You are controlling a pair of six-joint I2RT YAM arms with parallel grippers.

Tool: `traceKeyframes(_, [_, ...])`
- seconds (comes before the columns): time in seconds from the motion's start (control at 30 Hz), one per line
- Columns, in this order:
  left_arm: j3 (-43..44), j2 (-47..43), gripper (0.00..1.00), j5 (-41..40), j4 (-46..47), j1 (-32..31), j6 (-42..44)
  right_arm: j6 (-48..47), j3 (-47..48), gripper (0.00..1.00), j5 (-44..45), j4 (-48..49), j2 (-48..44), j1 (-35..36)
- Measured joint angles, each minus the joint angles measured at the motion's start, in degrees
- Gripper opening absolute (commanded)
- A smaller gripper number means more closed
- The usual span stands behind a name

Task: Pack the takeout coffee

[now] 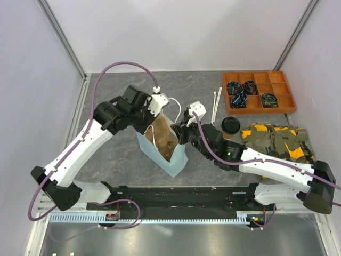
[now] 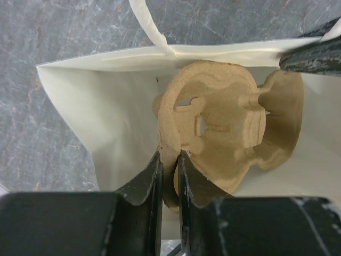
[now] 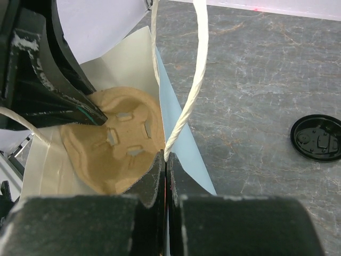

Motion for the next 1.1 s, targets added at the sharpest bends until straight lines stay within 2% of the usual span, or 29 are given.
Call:
traceKeyframes(0.5, [-16.6, -6.0, 0.02, -1.4, 11.3, -0.7, -2.0, -1.4, -0.9, 0.0, 0.3, 0.9, -0.7, 1.1])
traceKeyframes(0.77, [-20.4, -8.1, 0.02, -0.7, 16.5, -0.9, -2.0, -0.1, -3.6, 0.0, -0.3, 3.3, -3.0, 1.1])
traceKeyframes(0.9, [-20.7, -7.5, 0.13, -0.3, 17.6, -0.9, -2.0, 0.1, -4.3, 0.0, -0.4, 4.0, -3.6, 1.1])
traceKeyframes(1.03, [-20.8, -7.3, 0.32, -0.2, 17.7, -0.9, -2.0, 0.2, -4.5, 0.0, -0.4, 4.2, -3.8, 1.0])
traceKeyframes(1.1, [-20.8, -7.3, 0.38, -0.2, 17.7, -0.9, -1.9, 0.2, -4.5, 0.0, -0.6, 4.2, -3.8, 1.0])
